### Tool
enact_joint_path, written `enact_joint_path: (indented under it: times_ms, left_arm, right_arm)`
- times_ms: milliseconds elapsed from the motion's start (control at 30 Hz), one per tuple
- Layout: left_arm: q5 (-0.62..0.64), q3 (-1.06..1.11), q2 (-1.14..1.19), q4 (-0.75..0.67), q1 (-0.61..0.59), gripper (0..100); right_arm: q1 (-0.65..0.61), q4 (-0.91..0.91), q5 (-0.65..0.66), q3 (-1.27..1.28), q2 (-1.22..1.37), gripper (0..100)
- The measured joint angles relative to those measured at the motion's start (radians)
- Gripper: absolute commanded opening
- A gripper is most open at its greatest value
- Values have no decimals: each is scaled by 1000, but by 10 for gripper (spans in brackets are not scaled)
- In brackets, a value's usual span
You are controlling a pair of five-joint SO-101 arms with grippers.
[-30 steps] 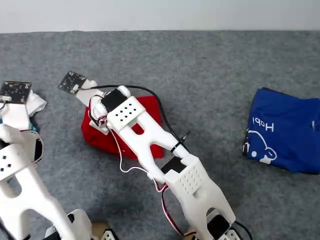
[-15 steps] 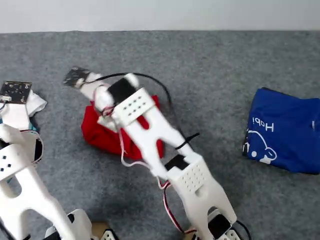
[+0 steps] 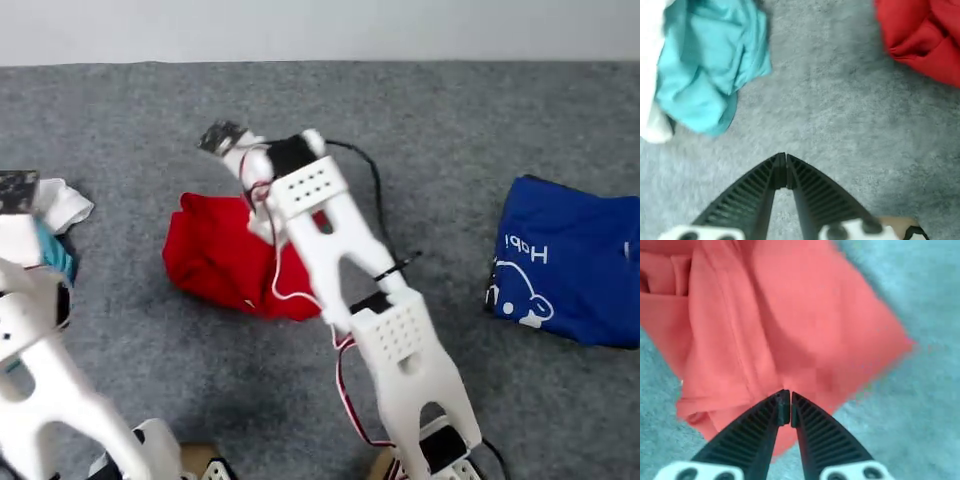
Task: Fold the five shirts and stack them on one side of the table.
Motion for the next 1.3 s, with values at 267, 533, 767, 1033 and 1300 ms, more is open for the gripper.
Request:
enact_joint_path:
  times_ms: [267, 533, 767, 1033, 1300]
  left_arm:
    - [6, -94, -3, 2, -219, 6]
    - [6, -100, -3, 2, -256, 6]
    - [6, -100, -3, 2, -256, 6]
    - [6, -100, -3, 2, -256, 6]
    - [6, -100, -3, 2, -256, 6]
  right_arm:
    - [-210, -46, 0, -6, 64, 10]
    - [-302, -3, 2, -180, 28, 10]
    - [-150, 0, 2, -190, 23, 10]
    - [-150, -31, 2, -5, 26, 10]
    - [-339, -152, 0, -2, 74, 10]
